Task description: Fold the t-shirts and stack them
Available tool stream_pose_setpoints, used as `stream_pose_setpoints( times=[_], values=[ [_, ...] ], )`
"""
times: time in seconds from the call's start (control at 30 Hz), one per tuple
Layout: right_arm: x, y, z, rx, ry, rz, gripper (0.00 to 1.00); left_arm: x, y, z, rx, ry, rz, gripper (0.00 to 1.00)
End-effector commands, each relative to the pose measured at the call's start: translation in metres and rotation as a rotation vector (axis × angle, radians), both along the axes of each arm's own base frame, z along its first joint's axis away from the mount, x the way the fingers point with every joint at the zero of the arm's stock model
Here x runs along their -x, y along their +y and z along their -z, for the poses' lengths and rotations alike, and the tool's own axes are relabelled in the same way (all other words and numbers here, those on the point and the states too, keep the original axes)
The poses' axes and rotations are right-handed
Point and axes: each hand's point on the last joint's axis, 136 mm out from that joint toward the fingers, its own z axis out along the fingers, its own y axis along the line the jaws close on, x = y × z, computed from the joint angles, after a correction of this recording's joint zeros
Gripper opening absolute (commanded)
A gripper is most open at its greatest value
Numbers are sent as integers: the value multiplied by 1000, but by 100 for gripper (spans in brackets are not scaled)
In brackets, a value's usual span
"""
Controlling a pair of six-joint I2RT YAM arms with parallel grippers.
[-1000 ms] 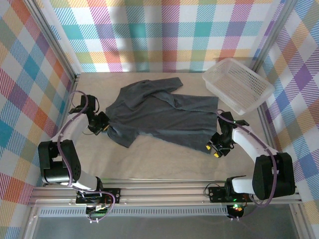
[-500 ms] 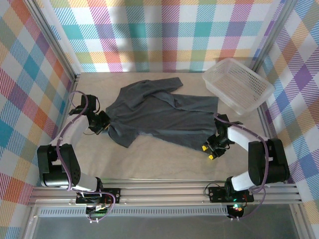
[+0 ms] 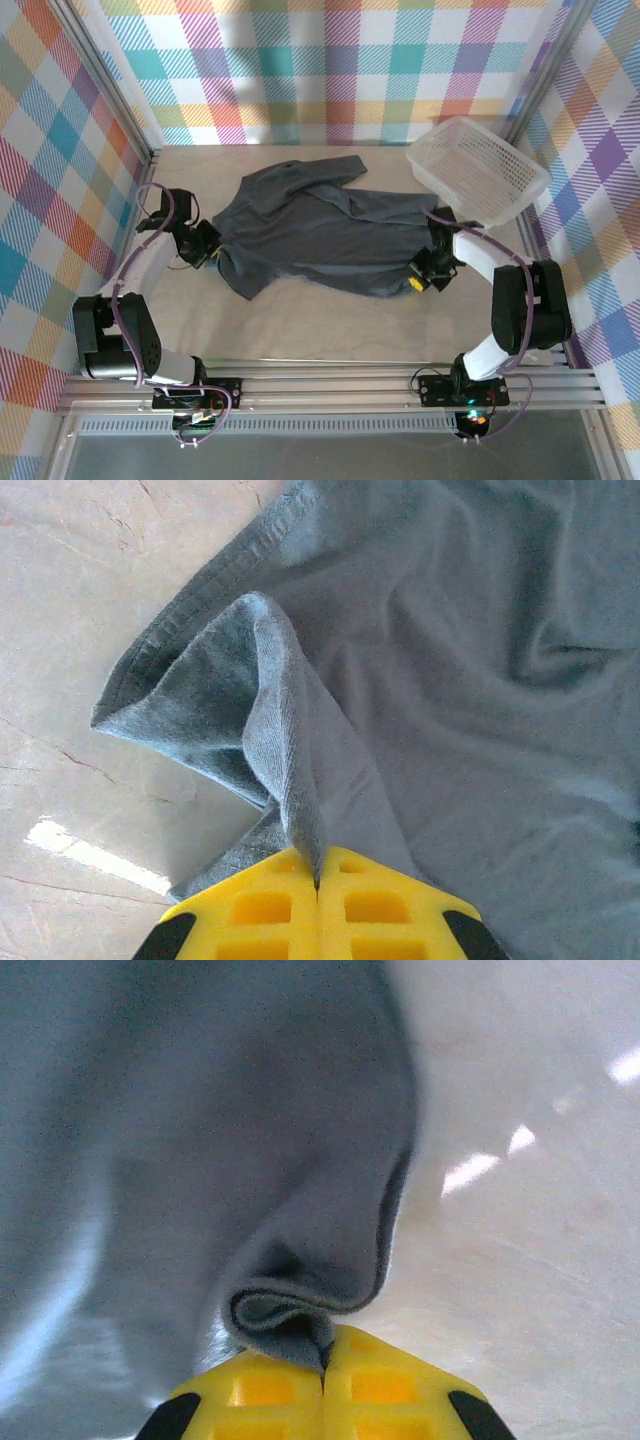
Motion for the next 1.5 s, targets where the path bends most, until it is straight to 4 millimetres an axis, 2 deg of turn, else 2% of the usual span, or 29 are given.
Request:
stream_pose_setpoints(
  times=[0.0, 0.1, 0.23, 0.37, 0.47, 0.57, 0.67, 0.8, 0.9, 0.97, 1.13, 1.27, 1.37, 1.47],
  values=[
    [-43, 15, -57, 13, -223, -157, 0, -17, -7, -51, 51, -138, -39, 0],
    [-65, 38, -113, 11, -368, -260, 0, -24, -3, -107, 56, -275, -76, 0],
    [-87, 60, -193, -17, -574, -322, 0, -27, 4, -202, 62, -505, -134, 0],
    [-95, 67, -277, -63, -818, -345, 0, -13, 12, -292, 89, -738, -210, 0],
    [-84, 68, -331, -90, -977, -361, 0, 11, 16, -353, 110, -917, -241, 0],
    [-61, 66, -381, -130, -1136, -375, 0, 44, 22, -410, 114, -1096, -276, 0],
    [-37, 61, -418, -158, -1261, -377, 0, 76, 24, -460, 102, -1231, -282, 0],
    [-13, 57, -456, -187, -1381, -373, 0, 101, 23, -506, 106, -1336, -273, 0],
    [-11, 59, -471, -216, -1413, -371, 0, 105, 25, -527, 116, -1374, -285, 0],
    [-22, 64, -469, -234, -1394, -369, 0, 89, 25, -525, 114, -1332, -283, 0],
    [-71, 90, -449, -315, -1328, -391, 0, 12, 22, -487, 117, -1184, -258, 0],
    [-124, 118, -429, -403, -1269, -427, 0, -50, 30, -457, 108, -1094, -247, 0],
    [-162, 128, -415, -449, -1232, -426, 0, -86, 42, -442, 107, -1056, -250, 0],
    [-190, 132, -418, -457, -1239, -428, 0, -108, 48, -447, 132, -1069, -235, 0]
  ],
)
